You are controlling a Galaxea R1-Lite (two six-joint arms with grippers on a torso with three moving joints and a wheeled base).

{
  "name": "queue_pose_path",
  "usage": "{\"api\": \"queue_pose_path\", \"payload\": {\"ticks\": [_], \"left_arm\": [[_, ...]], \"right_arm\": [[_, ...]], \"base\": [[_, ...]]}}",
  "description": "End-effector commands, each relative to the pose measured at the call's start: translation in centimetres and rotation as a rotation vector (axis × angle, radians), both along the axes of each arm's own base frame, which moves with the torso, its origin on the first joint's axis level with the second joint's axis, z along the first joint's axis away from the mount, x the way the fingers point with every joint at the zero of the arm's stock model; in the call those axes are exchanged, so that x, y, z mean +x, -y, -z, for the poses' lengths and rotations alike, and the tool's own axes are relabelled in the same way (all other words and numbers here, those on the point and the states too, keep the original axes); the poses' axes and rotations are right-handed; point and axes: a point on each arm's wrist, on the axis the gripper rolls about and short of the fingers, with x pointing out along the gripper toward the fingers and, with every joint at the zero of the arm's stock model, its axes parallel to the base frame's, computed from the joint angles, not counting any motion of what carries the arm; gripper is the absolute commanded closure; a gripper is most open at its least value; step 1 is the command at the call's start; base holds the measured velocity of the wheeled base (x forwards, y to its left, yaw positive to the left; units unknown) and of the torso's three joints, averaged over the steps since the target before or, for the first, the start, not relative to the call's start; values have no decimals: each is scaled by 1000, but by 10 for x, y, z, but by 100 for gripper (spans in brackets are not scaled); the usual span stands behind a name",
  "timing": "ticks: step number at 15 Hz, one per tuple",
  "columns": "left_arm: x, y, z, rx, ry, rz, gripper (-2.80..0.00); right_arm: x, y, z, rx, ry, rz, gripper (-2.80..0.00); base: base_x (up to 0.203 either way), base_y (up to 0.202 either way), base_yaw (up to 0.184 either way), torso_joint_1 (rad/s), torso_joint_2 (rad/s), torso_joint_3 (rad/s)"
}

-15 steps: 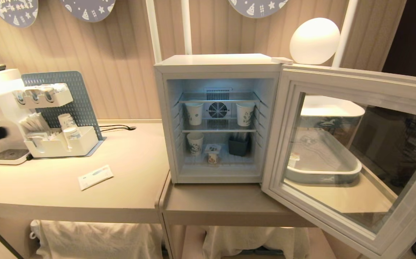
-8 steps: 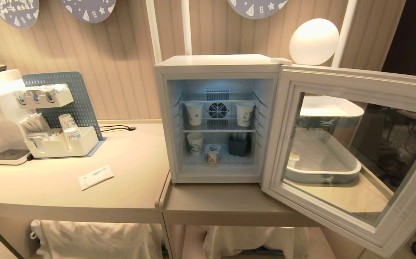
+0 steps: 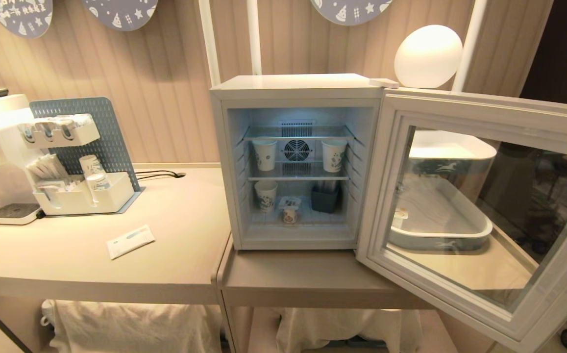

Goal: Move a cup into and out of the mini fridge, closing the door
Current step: Take the yoghurt out of the freezer

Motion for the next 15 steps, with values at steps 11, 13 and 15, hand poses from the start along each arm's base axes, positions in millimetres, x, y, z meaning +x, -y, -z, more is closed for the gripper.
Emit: {"api": "queue_pose_path", "payload": {"ticks": [11,13,15], "left_arm": [[3,2,11,-10,71,110,0],[3,2,11,-10,71,110,0],[3,2,11,-10,71,110,0]], "right_arm": [[0,0,0,-1,-5,0,0],[0,0,0,-1,-5,-1,0],[0,0,0,-1,-5,-1,0]], "base": [[0,0,0,0,0,0],[0,0,0,0,0,0],[1,34,-5,4,2,3]]}}
